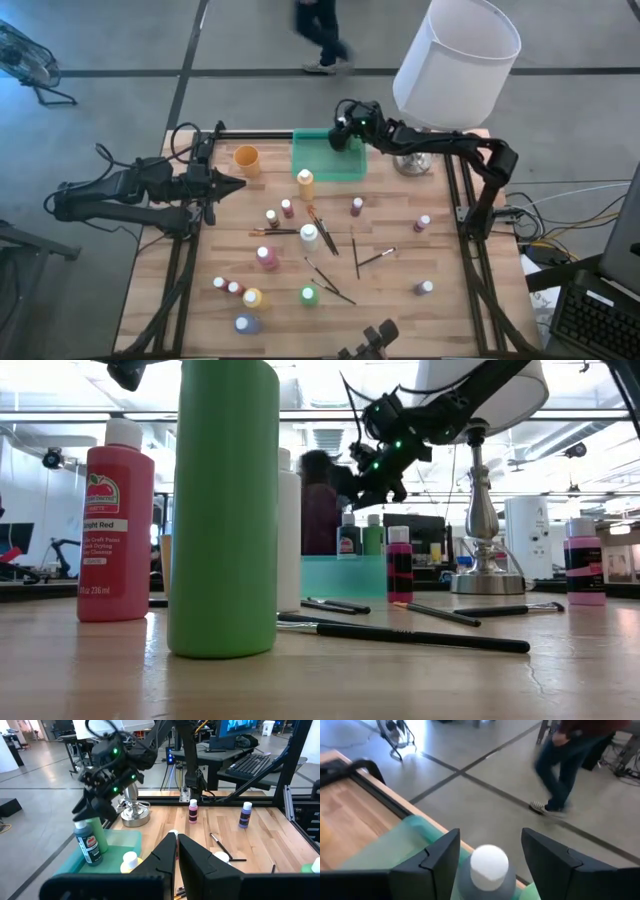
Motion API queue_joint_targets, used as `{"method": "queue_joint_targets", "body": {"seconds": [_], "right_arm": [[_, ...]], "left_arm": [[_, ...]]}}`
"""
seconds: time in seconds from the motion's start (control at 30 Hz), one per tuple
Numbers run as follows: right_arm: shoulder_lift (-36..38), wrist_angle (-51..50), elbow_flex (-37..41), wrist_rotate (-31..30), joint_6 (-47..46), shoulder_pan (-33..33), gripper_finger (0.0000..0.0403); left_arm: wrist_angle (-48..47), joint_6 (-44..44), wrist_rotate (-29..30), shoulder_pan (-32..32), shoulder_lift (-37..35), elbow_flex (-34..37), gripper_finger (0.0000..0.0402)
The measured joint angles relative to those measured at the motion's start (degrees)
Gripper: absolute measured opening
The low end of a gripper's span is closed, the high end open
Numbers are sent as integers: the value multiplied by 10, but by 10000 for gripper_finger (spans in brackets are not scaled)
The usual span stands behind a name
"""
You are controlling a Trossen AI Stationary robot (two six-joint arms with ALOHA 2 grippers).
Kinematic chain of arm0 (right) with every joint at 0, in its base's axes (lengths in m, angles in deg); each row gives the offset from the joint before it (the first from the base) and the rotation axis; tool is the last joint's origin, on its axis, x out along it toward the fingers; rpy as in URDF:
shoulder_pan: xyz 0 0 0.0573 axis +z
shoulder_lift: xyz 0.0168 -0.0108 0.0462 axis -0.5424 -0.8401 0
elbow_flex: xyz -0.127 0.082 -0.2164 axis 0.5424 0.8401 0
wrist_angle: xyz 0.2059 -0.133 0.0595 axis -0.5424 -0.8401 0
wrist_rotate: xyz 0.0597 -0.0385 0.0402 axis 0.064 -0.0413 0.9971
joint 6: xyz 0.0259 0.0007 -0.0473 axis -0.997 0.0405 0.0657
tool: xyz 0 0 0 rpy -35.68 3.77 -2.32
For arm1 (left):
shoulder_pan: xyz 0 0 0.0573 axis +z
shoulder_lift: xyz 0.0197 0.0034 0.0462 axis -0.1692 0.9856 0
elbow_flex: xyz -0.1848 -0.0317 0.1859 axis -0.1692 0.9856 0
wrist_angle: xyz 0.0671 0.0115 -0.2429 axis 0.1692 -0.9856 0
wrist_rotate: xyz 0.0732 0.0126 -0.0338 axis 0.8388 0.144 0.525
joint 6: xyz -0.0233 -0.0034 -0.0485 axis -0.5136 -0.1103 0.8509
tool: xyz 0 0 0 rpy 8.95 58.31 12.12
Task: Pick & Place Paint Supplies
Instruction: Put the large yellow paint bottle into the green bin
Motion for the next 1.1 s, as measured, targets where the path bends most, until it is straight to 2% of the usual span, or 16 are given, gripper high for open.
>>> {"method": "queue_joint_targets", "body": {"seconds": [0.13,0.33,0.63,0.87,0.97,1.1], "right_arm": [[29,-3,0,2,7,22,192],[87,-24,0,5,52,88,167],[165,-204,0,10,60,198,101],[219,-328,4,118,14,262,34],[260,-349,17,121,3,290,13],[335,-346,58,120,-6,320,13]], "left_arm": [[0,0,0,0,0,0,23],[0,0,0,0,0,0,23],[0,0,0,0,0,0,23],[0,0,0,0,0,0,23],[0,0,0,0,0,0,23],[0,0,0,0,0,0,23]]}}
